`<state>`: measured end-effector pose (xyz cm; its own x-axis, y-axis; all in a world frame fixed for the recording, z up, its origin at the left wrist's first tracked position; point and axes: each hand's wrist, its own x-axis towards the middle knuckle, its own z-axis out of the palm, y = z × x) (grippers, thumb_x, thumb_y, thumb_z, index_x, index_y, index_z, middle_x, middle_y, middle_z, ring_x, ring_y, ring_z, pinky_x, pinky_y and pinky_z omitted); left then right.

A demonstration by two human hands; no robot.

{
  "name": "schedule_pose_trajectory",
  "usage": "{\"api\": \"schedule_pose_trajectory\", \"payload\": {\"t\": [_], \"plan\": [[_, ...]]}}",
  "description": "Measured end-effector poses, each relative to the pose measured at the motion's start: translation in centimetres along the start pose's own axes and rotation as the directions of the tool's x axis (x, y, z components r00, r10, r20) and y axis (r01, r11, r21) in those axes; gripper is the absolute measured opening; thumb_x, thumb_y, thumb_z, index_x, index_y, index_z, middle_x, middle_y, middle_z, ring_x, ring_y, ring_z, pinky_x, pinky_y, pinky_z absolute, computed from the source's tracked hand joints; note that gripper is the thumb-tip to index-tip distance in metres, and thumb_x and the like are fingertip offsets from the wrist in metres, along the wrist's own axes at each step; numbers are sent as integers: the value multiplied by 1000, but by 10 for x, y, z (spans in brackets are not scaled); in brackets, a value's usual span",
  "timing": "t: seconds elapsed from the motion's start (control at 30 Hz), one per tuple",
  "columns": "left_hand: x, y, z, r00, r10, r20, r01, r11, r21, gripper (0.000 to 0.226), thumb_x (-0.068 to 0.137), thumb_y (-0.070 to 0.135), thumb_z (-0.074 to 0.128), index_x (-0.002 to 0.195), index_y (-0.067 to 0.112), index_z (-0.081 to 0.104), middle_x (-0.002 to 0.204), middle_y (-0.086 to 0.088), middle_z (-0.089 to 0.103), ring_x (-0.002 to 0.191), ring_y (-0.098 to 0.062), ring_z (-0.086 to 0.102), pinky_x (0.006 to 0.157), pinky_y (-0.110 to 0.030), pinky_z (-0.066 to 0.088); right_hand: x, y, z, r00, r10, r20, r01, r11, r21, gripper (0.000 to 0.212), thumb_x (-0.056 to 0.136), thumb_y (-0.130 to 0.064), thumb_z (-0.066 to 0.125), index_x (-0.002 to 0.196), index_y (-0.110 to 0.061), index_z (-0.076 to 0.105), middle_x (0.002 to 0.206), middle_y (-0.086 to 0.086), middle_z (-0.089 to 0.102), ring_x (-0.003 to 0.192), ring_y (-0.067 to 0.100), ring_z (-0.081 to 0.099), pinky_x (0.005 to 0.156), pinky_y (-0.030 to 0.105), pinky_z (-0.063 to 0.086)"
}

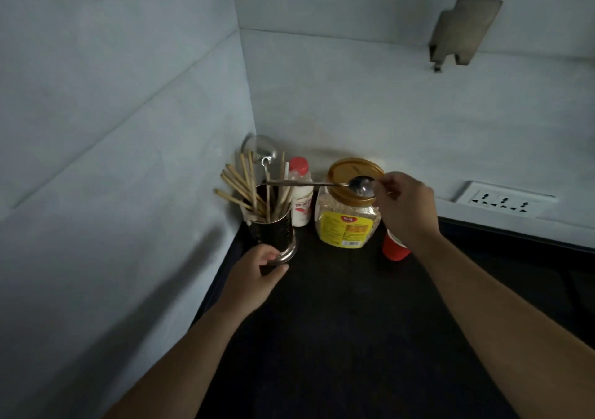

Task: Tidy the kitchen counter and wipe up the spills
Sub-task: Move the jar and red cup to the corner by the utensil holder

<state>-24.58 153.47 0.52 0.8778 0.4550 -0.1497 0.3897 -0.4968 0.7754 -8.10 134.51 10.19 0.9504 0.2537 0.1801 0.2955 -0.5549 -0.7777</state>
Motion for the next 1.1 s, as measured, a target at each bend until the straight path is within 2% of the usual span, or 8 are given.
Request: {"api": "schedule_pose_trajectory", "payload": {"t": [0.13, 0.27, 0.33, 0.53, 0.63, 0.77, 0.93, 1.1], "plan": [[-3, -36, 16, 992, 91, 87, -112, 957, 269, 45, 86, 38, 60, 126, 22, 50, 132, 5, 50, 123, -9, 45, 98, -22, 37, 12, -21, 14, 990, -135, 30, 138, 979, -147, 14, 87, -22, 57, 90, -15, 68, 79, 1, 67, 74, 19, 60, 67, 31, 49], [-8, -70, 39, 974, 22, 226, -136, 855, 501, 58, 91, 47, 45, 143, 25, 30, 154, 0, 23, 143, -18, 16, 115, -36, 23, 21, -26, 35, 964, -253, 79, 264, 943, -201, 12, 86, -20, 59, 88, -16, 70, 84, -4, 68, 73, 13, 58, 66, 23, 43], [-12, -82, 48, 969, 3, 248, -143, 823, 550, 61, 92, 49, 40, 146, 27, 21, 158, 1, 12, 145, -19, 7, 116, -41, 17, 26, -27, 46, 946, -301, 117, 319, 927, -198, 10, 85, -20, 60, 85, -15, 69, 84, 0, 69, 73, 16, 61, 67, 30, 50], [-19, -103, 63, 983, 72, 167, -154, 815, 559, 61, 88, 50, 34, 144, 30, 24, 157, 0, 15, 144, -21, 10, 112, -46, 12, 26, -29, 76, 904, -332, 270, 397, 886, -238, 13, 87, -22, 59, 91, -14, 68, 76, -3, 63, 66, 10, 54, 54, 14, 33], [-21, -111, 68, 985, 100, 139, -163, 805, 570, 60, 86, 53, 29, 141, 30, 29, 154, -2, 25, 141, -21, 13, 108, -48, 18, 25, -27, 89, 888, -342, 308, 416, 883, -216, 15, 88, -21, 58, 94, -14, 69, 80, 1, 67, 68, 12, 57, 56, 16, 38], [-22, -117, 73, 987, 107, 123, -156, 831, 534, 60, 87, 52, 30, 143, 32, 24, 156, 1, 17, 142, -17, 4, 112, -46, 11, 25, -28, 102, 863, -378, 334, 453, 872, -186, 14, 88, -21, 58, 91, -12, 68, 82, 2, 67, 69, 14, 58, 60, 27, 47], [-21, -118, 75, 991, 89, 103, -129, 853, 506, 59, 86, 52, 34, 142, 34, 27, 156, 3, 18, 143, -16, 6, 113, -46, 11, 24, -28, 116, 836, -419, 355, 493, 857, -149, 12, 88, -21, 59, 91, -14, 68, 80, -9, 58, 67, 5, 49, 56, 7, 29], [-22, -118, 76, 992, 91, 86, -123, 842, 525, 58, 85, 51, 37, 140, 33, 30, 155, 2, 23, 142, -17, 11, 112, -46, 15, 22, -22, 129, 820, -413, 396, 476, 877, -72, 17, 89, -26, 58, 101, -17, 66, 91, -5, 67, 73, 2, 52, 63, 14, 41]]}}
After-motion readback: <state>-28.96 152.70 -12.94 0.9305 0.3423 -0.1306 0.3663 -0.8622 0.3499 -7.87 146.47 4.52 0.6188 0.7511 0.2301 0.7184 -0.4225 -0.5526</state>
